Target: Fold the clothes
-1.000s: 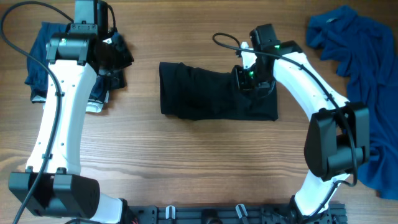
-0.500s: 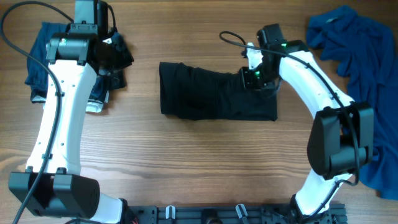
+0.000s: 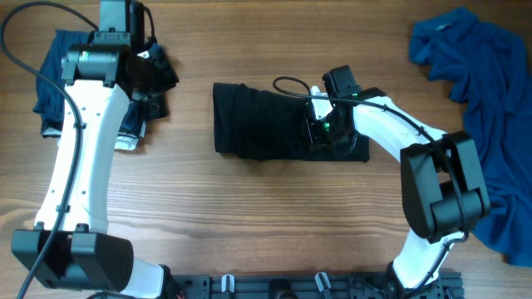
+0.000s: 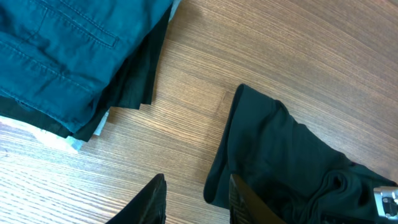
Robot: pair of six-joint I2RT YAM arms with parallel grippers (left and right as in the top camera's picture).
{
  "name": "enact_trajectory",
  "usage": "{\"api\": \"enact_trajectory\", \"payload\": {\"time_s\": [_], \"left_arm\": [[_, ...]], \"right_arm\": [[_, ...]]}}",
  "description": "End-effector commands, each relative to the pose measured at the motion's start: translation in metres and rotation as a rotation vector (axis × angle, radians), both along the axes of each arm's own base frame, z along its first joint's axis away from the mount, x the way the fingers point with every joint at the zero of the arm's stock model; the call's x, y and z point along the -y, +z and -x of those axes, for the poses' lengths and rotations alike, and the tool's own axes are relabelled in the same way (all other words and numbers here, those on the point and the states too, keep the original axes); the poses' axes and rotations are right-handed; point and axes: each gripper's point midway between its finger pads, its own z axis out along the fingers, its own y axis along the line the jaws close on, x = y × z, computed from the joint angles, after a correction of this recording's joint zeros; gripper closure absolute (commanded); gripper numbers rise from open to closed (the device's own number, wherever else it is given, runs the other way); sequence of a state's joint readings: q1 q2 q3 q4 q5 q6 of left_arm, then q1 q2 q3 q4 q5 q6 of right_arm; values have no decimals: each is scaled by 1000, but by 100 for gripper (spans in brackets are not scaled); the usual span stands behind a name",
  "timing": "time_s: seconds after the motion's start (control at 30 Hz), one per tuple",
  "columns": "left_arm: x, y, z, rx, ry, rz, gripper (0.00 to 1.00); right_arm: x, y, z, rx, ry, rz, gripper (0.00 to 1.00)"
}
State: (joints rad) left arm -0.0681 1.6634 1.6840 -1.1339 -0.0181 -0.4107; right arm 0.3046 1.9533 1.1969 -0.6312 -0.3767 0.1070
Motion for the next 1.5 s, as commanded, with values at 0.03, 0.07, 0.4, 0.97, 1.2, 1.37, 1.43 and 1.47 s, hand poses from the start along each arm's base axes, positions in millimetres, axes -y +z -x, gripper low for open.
{"api": "enact_trajectory", "payload": {"time_s": [0.03,0.07,0.4,0.97,1.2,1.37,1.43,1.47], "left_arm": [[-4,-2,-1,-4,21,-3,67],[-4,-2,-1,-4,22,-3,67],[-4,-2,-1,-4,21,-3,67],[-4,-2,-1,-4,21,-3,68],[-3,-2,-1,-5,21,-3,67],[-3,-2,-1,-7,21,-3,67],[-3,-2,-1,-7,21,-3,67],[-3,-2,-1,-7,21,-3,67]], "right_arm": [[-6,30,-11,30,4,-31,96],[-9,52,-21,74,4,-44,96],[-8,47,-44,155,-54,-19,96],[-35,55,-110,414,-43,-138,52],[70,139,-95,384,-280,-58,34],[140,107,-40,135,-374,85,36],[156,86,-26,83,-380,117,42],[156,78,-23,75,-372,116,44]]}}
